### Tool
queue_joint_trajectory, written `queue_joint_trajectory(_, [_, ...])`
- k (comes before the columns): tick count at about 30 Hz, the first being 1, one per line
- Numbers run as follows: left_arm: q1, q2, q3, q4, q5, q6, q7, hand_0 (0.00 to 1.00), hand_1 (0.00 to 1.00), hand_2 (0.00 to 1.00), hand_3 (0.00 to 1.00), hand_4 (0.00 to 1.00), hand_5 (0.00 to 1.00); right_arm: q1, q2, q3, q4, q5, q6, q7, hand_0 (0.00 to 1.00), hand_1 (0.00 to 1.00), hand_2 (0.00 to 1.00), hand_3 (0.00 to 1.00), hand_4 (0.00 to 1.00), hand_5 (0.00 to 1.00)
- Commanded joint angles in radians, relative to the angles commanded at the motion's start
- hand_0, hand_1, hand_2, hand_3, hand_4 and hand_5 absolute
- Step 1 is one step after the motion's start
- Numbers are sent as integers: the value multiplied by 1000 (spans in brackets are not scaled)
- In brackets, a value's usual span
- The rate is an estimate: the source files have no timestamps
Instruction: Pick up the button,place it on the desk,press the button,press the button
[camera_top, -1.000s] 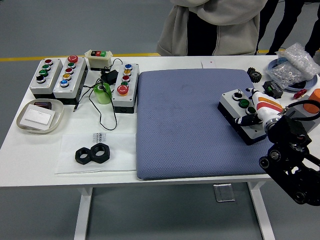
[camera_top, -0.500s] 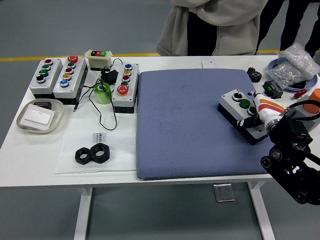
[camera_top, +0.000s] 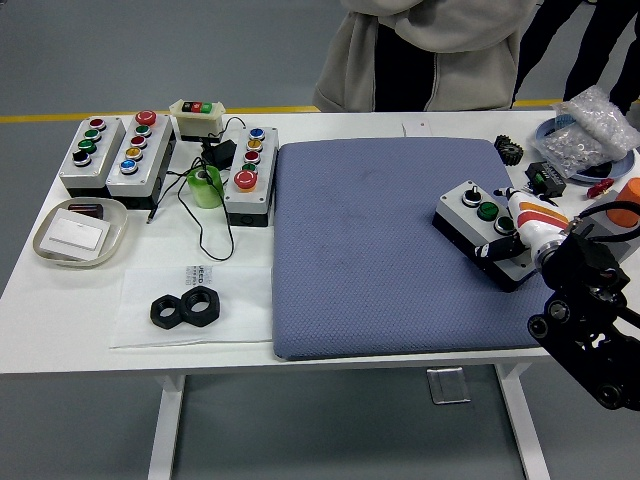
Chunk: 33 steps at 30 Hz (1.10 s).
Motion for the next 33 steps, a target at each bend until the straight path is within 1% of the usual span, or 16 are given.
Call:
queue_joint_trajectory(1, [1, 0, 0, 0, 1, 0, 0, 686, 830, 891, 826, 646, 998, 1, -12, -8, 4, 5, 8, 17, 582, 466, 541, 862, 965, 173])
queue_joint_trajectory(2, [1, 0, -1, 0, 1, 0, 0, 687, 830, 891, 825, 645, 998, 3, -24, -16, 9, 9, 17, 34, 612, 470, 536, 838, 963, 194])
queue_joint_trajectory(4, [2, 0, -1, 1, 1, 0, 0, 687, 830, 891, 825, 645, 998, 8, -51, -35, 20, 23, 38, 72, 612, 470, 536, 838, 963, 194])
queue_joint_trajectory(7, [3, 0, 0, 0, -1, 0, 0, 687, 830, 891, 825, 645, 998, 16, -82, -57, 31, 40, 67, 119, 612, 470, 536, 838, 963, 194])
queue_joint_trajectory(8, [2, 0, 0, 1, -1, 0, 0, 690, 830, 892, 826, 645, 998, 20, -94, -67, 36, 48, 80, 137, 636, 478, 533, 825, 951, 168])
queue_joint_trajectory(11, [1, 0, 3, 1, -7, -1, -1, 690, 830, 892, 826, 645, 998, 33, -134, -102, 54, 62, 114, 202, 636, 478, 533, 825, 951, 168])
queue_joint_trajectory(13, [0, 0, 4, 1, -8, -1, -1, 690, 830, 892, 826, 645, 998, 38, -147, -114, 62, 63, 123, 225, 636, 478, 533, 825, 951, 168])
queue_joint_trajectory(16, [-2, -1, 7, 1, -14, -1, -3, 691, 831, 892, 826, 644, 998, 52, -182, -143, 86, 62, 153, 284, 629, 480, 529, 822, 941, 162])
queue_joint_trajectory(24, [-4, -2, 9, 1, -19, -1, -4, 694, 831, 892, 825, 644, 998, 87, -236, -206, 137, 19, 216, 347, 627, 480, 529, 821, 943, 165])
queue_joint_trajectory(25, [-5, -2, 8, 2, -19, -1, -3, 694, 831, 892, 825, 644, 998, 101, -250, -228, 152, 9, 231, 362, 627, 480, 529, 821, 943, 165])
queue_joint_trajectory(27, [-5, -2, 8, 2, -18, -1, -3, 695, 832, 892, 827, 645, 998, 116, -263, -254, 165, 7, 244, 378, 628, 481, 526, 817, 951, 179])
queue_joint_trajectory(29, [-5, -2, 7, 2, -17, -1, -3, 695, 832, 892, 827, 645, 998, 132, -275, -283, 177, 11, 248, 400, 628, 481, 526, 817, 951, 179])
queue_joint_trajectory(31, [-5, -2, 7, 2, -17, -1, -3, 695, 832, 892, 827, 645, 998, 136, -278, -291, 180, 12, 248, 406, 628, 481, 526, 817, 951, 179])
queue_joint_trajectory(32, [-6, -2, 8, 2, -19, -2, -3, 695, 832, 892, 827, 645, 998, 148, -286, -311, 185, 6, 245, 425, 628, 481, 526, 817, 951, 179])
queue_joint_trajectory(33, [-7, -2, 9, 2, -20, -2, -3, 697, 832, 891, 825, 645, 998, 158, -293, -332, 190, -4, 244, 441, 629, 483, 524, 813, 939, 156])
